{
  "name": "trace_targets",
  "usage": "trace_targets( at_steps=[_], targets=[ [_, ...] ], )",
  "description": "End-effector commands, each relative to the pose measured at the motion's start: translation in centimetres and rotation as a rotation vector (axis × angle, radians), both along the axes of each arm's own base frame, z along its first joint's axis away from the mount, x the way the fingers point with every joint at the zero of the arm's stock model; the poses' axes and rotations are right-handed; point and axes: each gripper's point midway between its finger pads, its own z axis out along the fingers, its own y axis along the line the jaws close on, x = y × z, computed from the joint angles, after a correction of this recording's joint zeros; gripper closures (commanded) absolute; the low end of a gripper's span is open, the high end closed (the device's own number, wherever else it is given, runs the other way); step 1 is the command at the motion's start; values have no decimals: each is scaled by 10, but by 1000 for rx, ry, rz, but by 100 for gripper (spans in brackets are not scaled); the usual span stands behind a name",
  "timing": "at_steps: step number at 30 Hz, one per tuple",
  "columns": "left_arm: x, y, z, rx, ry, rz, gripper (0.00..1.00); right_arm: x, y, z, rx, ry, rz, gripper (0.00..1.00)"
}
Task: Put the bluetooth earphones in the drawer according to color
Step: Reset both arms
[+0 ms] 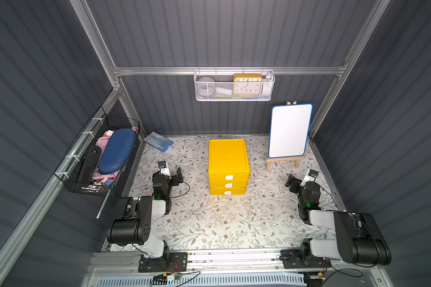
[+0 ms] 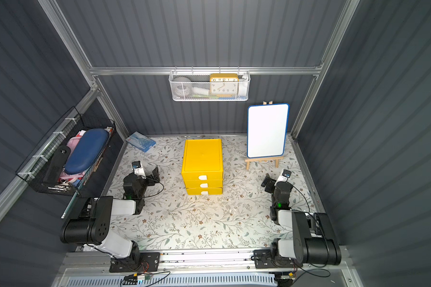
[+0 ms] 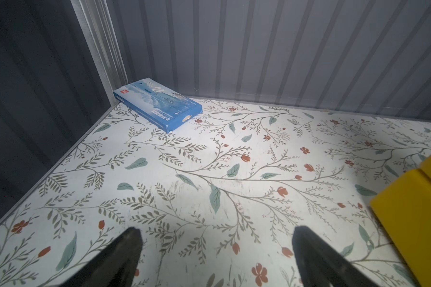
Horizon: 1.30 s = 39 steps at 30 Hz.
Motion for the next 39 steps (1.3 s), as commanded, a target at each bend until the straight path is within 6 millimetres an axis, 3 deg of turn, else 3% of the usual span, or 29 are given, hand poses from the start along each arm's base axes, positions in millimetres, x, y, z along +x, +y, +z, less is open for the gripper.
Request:
trace_targets(
  at_steps=[1, 4, 9, 39],
  targets=[
    [7, -6, 10, 55, -76, -55, 1, 20, 9, 21, -60, -116, 52, 1],
    [4, -12, 8, 62, -92, -88, 1, 27, 16, 14, -61, -102, 92, 1],
    [4, -17, 6, 68, -88, -119, 1, 46, 33, 3, -72, 77, 196, 1],
    [3, -17, 7, 70, -90, -118, 1, 46, 33, 5, -76, 26, 188, 1]
  ],
)
